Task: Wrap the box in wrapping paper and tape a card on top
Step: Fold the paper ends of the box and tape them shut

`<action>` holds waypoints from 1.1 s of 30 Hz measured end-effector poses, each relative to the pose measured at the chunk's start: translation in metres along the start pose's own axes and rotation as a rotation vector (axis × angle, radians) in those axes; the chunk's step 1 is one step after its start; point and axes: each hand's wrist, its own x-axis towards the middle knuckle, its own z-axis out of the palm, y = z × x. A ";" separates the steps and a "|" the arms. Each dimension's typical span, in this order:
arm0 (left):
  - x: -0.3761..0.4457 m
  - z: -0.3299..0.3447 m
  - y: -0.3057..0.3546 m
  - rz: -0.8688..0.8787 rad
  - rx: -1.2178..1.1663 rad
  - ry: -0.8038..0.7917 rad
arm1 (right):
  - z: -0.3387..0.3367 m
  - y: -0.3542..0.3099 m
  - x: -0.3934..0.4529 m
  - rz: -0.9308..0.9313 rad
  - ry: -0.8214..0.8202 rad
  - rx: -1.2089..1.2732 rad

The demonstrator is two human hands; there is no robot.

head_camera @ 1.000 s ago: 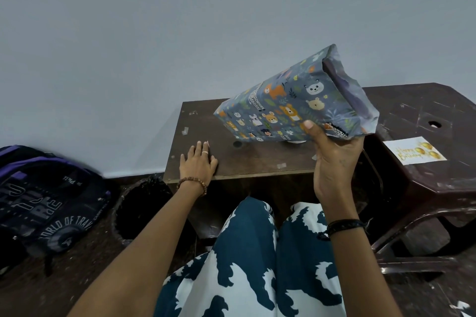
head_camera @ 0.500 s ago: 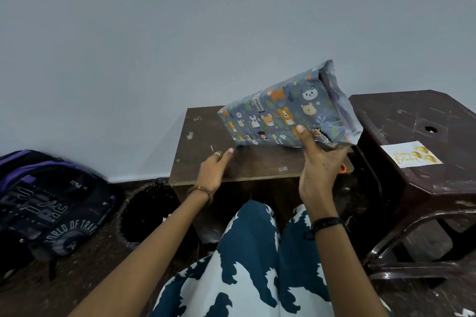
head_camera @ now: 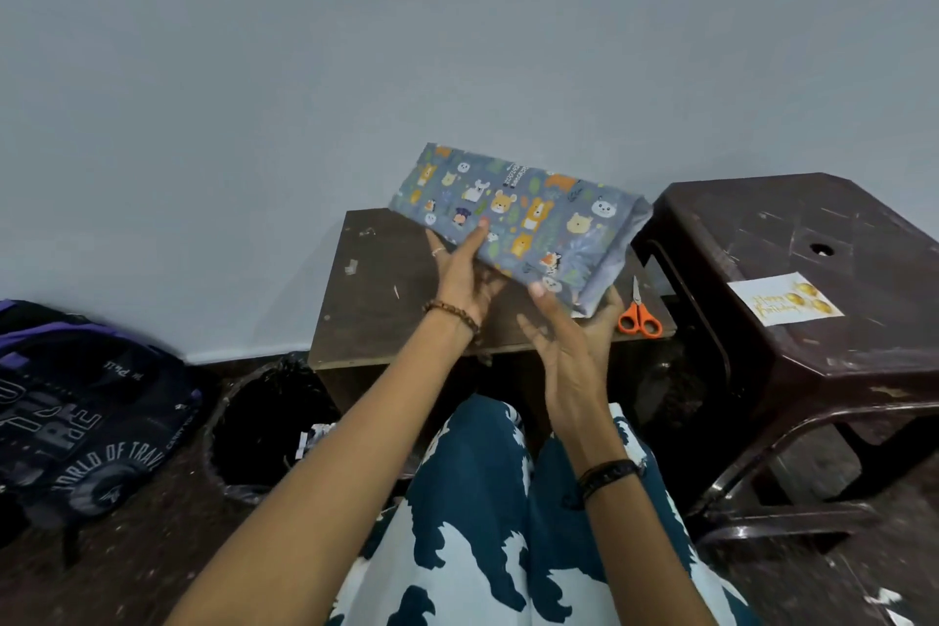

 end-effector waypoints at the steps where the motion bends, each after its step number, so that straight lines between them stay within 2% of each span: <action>1: 0.004 -0.004 0.005 0.022 0.053 0.005 | -0.009 0.000 0.001 0.006 -0.018 -0.026; 6: 0.021 -0.038 0.031 0.086 0.231 -0.064 | -0.046 -0.001 0.018 -0.015 -0.132 -0.152; 9: 0.026 -0.053 0.035 0.078 0.300 -0.021 | -0.053 0.011 0.023 -0.005 -0.288 -0.312; 11: 0.028 -0.061 0.031 0.060 0.361 0.032 | -0.054 0.024 0.022 -0.018 -0.336 -0.426; 14: 0.029 -0.070 0.017 0.052 0.449 0.122 | -0.057 0.039 0.025 -0.096 -0.270 -0.604; 19: 0.034 -0.078 -0.005 0.073 0.520 0.199 | -0.060 0.050 0.037 -0.157 -0.192 -0.727; 26: 0.013 -0.069 -0.010 0.127 0.686 0.070 | -0.058 0.058 0.045 -0.243 -0.112 -0.836; 30: -0.038 -0.070 -0.028 0.098 0.582 -0.002 | -0.060 0.062 0.047 -0.260 -0.085 -0.897; 33: -0.069 -0.077 -0.048 0.136 0.730 -0.050 | -0.062 0.062 0.049 -0.274 -0.080 -0.907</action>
